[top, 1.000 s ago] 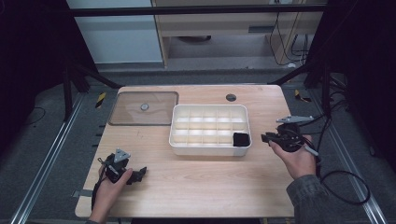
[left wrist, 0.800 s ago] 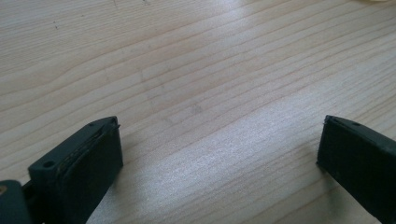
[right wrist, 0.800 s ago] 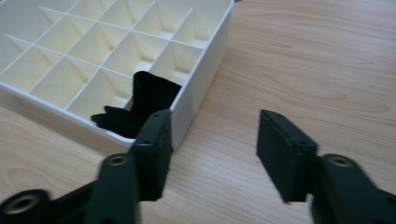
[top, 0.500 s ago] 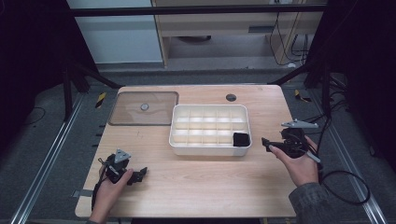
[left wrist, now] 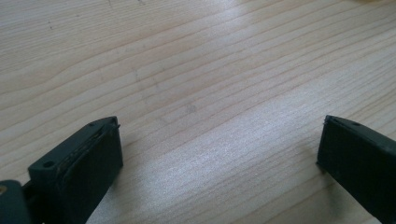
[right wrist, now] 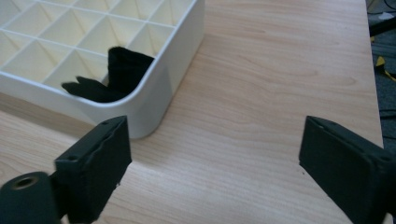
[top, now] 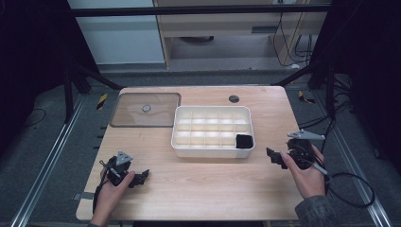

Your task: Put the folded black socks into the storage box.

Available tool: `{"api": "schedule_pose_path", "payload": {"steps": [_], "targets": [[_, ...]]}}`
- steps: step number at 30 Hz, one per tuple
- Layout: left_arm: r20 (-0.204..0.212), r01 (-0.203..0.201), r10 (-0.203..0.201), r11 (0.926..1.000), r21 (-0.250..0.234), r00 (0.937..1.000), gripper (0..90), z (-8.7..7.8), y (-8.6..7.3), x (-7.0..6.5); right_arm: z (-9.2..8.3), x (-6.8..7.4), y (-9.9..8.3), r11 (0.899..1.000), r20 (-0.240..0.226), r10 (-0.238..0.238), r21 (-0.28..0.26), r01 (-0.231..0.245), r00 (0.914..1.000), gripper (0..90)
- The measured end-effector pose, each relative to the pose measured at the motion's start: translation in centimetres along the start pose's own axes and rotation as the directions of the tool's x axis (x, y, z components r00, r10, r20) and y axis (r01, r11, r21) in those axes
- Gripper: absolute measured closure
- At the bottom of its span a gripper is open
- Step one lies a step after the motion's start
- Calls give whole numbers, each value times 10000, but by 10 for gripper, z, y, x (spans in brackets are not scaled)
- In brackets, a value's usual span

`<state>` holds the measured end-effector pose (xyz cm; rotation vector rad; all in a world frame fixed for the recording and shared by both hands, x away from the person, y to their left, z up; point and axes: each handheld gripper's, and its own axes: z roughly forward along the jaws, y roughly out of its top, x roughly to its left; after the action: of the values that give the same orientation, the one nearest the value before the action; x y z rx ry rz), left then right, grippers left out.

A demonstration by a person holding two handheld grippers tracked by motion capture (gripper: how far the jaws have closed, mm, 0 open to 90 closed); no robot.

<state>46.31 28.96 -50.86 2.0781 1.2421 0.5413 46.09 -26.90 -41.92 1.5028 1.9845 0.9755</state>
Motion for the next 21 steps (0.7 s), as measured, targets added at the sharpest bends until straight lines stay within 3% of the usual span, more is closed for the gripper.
{"api": "schedule_pose_path", "payload": {"steps": [9,21], "targets": [[-3,-1,1,10000,-1,10000,0,0,0,0,9,-8,-29,9977,234,538,409,-548,9983,143],[3,0,0,10000,3,10000,0,0,0,0,22,-9,-51,9935,207,504,1007,-522,9985,134]]}}
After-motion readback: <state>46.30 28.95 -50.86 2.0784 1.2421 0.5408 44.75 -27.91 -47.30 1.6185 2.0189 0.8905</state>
